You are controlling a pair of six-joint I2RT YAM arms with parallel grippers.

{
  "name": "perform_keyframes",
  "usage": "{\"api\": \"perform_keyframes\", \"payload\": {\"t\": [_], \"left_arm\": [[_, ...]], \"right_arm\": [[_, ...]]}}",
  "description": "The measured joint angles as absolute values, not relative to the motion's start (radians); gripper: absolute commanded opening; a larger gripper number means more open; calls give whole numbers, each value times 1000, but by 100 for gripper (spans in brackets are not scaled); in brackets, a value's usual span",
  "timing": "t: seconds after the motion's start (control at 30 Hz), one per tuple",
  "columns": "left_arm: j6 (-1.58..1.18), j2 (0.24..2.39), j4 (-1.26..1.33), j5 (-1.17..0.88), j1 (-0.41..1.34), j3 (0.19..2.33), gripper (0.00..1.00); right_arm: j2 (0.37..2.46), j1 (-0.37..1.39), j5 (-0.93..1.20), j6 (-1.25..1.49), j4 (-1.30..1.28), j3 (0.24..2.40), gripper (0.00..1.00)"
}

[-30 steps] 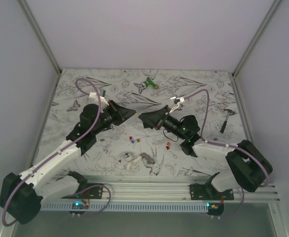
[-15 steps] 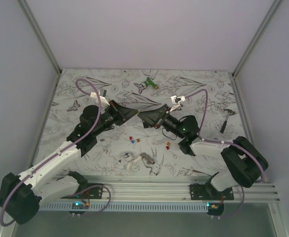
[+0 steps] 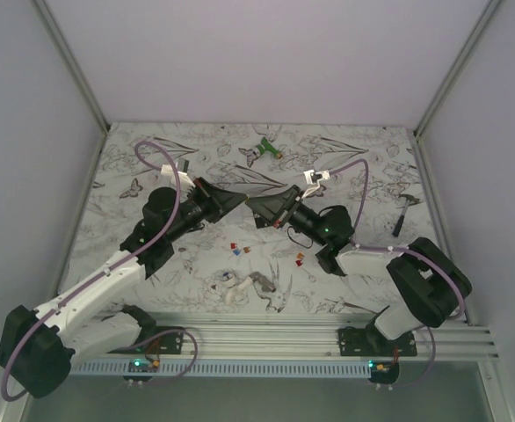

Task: Snap on the fuse box
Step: Pick up the fuse from the center of the board.

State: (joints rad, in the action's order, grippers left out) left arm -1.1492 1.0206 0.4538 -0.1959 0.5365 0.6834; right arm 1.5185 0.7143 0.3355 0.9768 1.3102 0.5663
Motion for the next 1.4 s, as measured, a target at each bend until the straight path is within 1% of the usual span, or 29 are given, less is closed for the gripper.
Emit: {"api": "perform_keyframes", "payload": {"t": [0.07, 0.17, 0.23, 0.27, 0.37, 0.57, 0.7, 0.8, 0.97, 1.13, 1.27, 1.4], "left_arm": [[-1155, 1021, 458, -192, 537, 681, 0], [-1160, 1021, 467, -188, 537, 679, 0], [-1160, 1022, 474, -186, 537, 678, 0], [-1160, 1022, 476, -185, 538, 678, 2], [-1159, 1024, 487, -178, 538, 671, 15], [-1123, 1050, 493, -159, 547, 660, 30], [-1068, 1078, 487, -159, 534, 660, 37], [-1019, 1116, 472, -160, 509, 665, 39], [-920, 1248, 440, -167, 476, 708, 45], [-793, 1440, 388, -205, 475, 829, 54], [-679, 1583, 321, -228, 476, 975, 55], [-579, 1729, 267, -234, 476, 1125, 56]], "right_arm": [[1527, 714, 336, 981, 1323, 566, 11], [1534, 712, 335, 984, 1338, 566, 0], [1536, 710, 335, 985, 1348, 566, 0], [1537, 710, 335, 984, 1349, 566, 0], [1537, 710, 335, 981, 1344, 566, 0], [1525, 698, 337, 948, 1274, 565, 0], [1472, 665, 333, 899, 1168, 554, 0], [1413, 639, 316, 838, 1041, 545, 0], [1306, 603, 263, 712, 791, 541, 0], [1243, 571, 197, 605, 562, 541, 0], [1225, 564, 139, 533, 414, 551, 0], [1225, 561, 103, 485, 321, 572, 0]]}}
